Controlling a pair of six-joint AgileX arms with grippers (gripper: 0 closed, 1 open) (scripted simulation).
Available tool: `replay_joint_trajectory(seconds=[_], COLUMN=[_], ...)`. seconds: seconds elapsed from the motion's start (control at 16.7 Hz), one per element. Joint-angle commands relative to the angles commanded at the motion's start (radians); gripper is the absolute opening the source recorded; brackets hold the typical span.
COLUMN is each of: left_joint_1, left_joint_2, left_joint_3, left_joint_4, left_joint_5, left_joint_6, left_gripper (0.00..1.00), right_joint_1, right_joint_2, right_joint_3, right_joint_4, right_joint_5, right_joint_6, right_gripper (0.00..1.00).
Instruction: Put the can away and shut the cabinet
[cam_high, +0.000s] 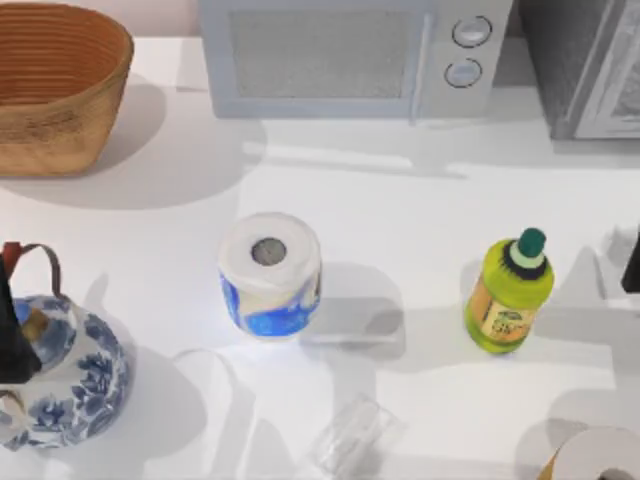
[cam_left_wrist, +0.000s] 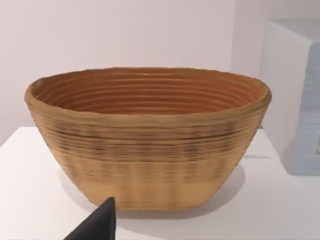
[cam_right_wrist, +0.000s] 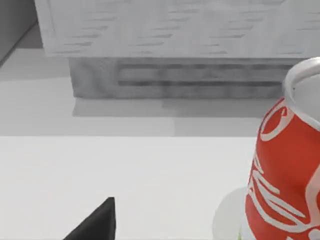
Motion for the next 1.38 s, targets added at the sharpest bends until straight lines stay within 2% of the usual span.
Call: replay_joint_trajectory(seconds=[0.12,0.3,0.6,1.38], left_joint_1=[0.000,0.000,0.000,0.000], left_joint_2=[0.000,0.000,0.000,0.000], left_joint_3=[0.000,0.000,0.000,0.000], left_joint_4=[0.000,0.000,0.000,0.000], left_joint_5=[0.000,0.000,0.000,0.000], left_joint_6=[0.000,0.000,0.000,0.000], left_gripper=[1.00,1.00,1.00,1.00], right_joint_1=[0.009,-0.029,-0.054,-0.054], right_joint_2=[0.012,0.039,0.046,0.046], right_joint_3=[0.053,0.120,0.137,0.137], right_joint_4=[-0.040,-0.082,-0.092,-0.092], right_joint_5=[0.011,-0.028,-0.051,-0.051], right_joint_6=[0.002,-0.005,-0.010,-0.010], right_gripper=[1.00,1.00,1.00,0.02])
